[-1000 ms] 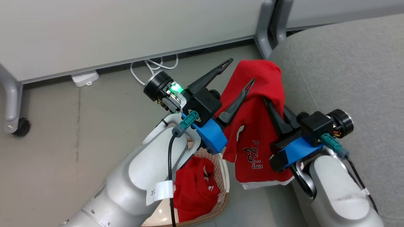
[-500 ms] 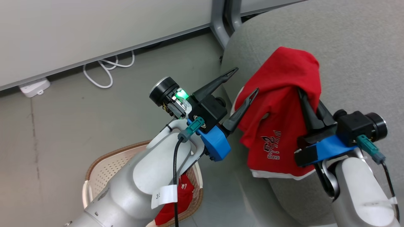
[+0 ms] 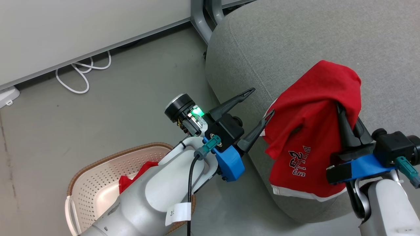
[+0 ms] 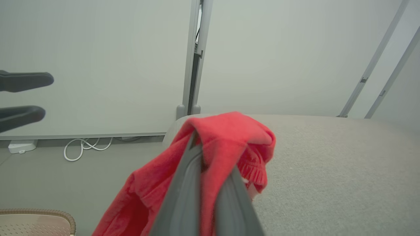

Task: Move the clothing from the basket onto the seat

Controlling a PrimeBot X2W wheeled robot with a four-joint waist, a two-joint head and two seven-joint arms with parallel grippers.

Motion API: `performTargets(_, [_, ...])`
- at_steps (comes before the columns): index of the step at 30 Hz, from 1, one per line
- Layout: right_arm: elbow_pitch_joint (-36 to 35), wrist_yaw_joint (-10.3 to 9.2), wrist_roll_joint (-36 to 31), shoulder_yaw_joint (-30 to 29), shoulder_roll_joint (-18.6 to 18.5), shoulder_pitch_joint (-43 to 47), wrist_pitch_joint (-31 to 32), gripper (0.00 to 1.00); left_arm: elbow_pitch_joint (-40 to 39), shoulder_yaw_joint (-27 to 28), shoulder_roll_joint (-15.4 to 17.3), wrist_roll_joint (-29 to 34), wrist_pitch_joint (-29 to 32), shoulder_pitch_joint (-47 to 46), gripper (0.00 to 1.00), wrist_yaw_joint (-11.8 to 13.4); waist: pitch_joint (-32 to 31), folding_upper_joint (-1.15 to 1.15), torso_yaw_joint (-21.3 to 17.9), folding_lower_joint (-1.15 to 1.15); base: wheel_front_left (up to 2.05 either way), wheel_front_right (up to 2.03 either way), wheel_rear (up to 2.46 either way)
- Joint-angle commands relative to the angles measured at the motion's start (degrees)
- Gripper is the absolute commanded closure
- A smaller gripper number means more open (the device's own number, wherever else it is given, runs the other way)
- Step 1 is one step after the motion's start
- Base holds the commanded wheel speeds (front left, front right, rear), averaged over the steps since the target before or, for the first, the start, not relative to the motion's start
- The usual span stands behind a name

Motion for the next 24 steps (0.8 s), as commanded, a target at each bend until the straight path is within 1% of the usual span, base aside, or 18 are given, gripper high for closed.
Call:
performTargets(1, [-0.49, 0.01, -0.16, -0.18, 0.28, 0.66, -0.24, 1.0, 0.06, -0.12, 0.18, -0.24, -0.28, 0.29, 0.0, -0.31, 0.21, 0.0, -0.29, 0.0, 0.0, 0.0, 0.0])
performTargets(7, [-0.46, 0.01, -0.13, -1.13, 0.8, 0.01, -0.24, 1.0, -0.43, -0.34, 0.28, -0.37, -0.28, -0.28, 0.0, -0.34, 0.78, 0.0, -0.44, 0.0, 0.0, 0.0, 0.0])
performTargets(13, [-1.79, 0.01, -0.04, -2.14, -0.65, -5.64, -0.24, 1.0, -1.61, 0.1, 0.91, 0.43, -0.28, -1.64, 0.0, -0.1, 3.47, 0.0, 0.18, 0.0, 0.0, 0.0, 0.0])
performTargets(18, [-3.02, 0.01, 0.11, -5.04, -4.11, -13.63, -0.23, 1.0, -2.41, 0.19, 1.72, 1.37, -0.25, -3.58, 0.0, 0.12, 8.06, 0.0, 1.53, 0.0, 0.0, 0.0, 0.0])
performTargets(24, [-3.47, 0.01, 0.27, -12.55, -9.53, -24.57, -0.24, 1.0, -3.8, 0.23, 3.18, 2.86, 0.28, -7.12, 0.0, 0.58, 15.13, 0.0, 3.6, 0.0, 0.0, 0.0, 0.0])
